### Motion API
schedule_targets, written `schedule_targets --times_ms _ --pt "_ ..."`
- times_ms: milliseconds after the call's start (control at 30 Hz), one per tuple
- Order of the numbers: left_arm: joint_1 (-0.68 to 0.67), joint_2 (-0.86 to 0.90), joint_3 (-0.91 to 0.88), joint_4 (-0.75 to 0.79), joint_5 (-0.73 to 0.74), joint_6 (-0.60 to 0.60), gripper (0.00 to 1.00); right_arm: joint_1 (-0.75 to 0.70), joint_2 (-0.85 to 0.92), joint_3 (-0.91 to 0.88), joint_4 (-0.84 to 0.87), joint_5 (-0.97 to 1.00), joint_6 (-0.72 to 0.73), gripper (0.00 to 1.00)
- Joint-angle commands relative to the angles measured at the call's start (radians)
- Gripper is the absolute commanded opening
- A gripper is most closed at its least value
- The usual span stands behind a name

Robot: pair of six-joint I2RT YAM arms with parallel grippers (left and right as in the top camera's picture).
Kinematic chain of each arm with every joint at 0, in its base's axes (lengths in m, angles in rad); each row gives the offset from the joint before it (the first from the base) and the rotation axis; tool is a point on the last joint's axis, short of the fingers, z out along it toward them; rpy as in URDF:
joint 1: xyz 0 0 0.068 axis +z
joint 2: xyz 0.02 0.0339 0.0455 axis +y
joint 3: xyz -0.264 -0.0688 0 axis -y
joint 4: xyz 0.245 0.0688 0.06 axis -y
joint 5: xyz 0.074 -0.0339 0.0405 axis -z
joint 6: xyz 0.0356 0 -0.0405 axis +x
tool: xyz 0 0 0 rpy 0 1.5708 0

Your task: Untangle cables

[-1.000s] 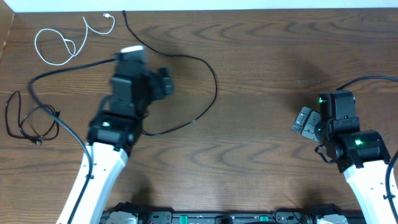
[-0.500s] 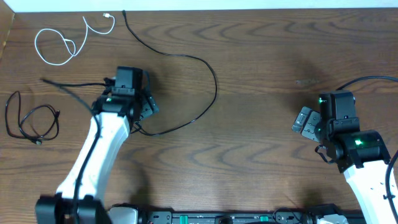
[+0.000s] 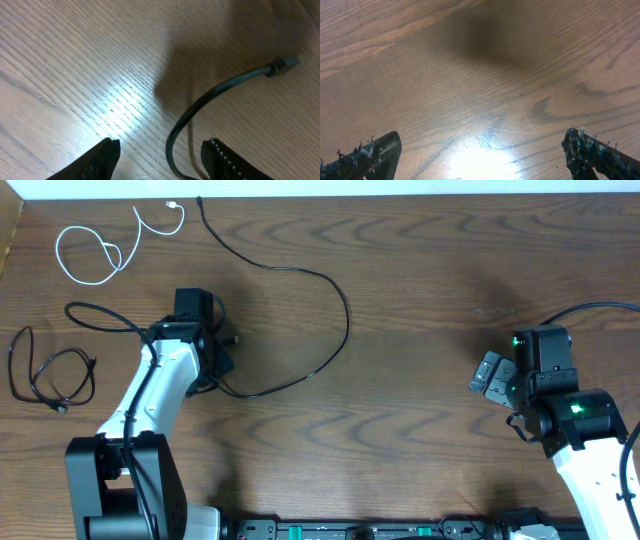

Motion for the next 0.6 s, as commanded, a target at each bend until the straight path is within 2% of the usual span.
schedule_targets --times_ms 0,133,333,433,500,567 --pt "0.004 0.004 0.002 0.000 0.020 -0.008 0.57 -0.007 -0.006 0.002 -0.001 0.009 0.011 0.99" --pt "0.004 0.004 -0.018 0.024 0.020 -0.008 0.46 -0.007 -0.006 0.002 -0.001 0.009 0.011 0.99" --pt "0.004 0.006 -0.070 0.088 0.020 -0.008 0.45 -0.007 -0.006 0.002 -0.001 0.009 0.011 0.99" --pt "0.004 0.010 -0.071 0.108 0.020 -0.008 0.41 -0.007 -0.006 0.002 -0.001 0.009 0.011 0.99" --pt "0.004 0.011 -0.071 0.121 0.020 -0.008 0.33 -0.007 -0.006 0.002 -0.001 0.009 0.011 0.99" --pt "0.004 0.011 -0.071 0.134 0.020 -0.008 0.19 -0.007 -0.006 0.002 -0.001 0.009 0.011 0.99"
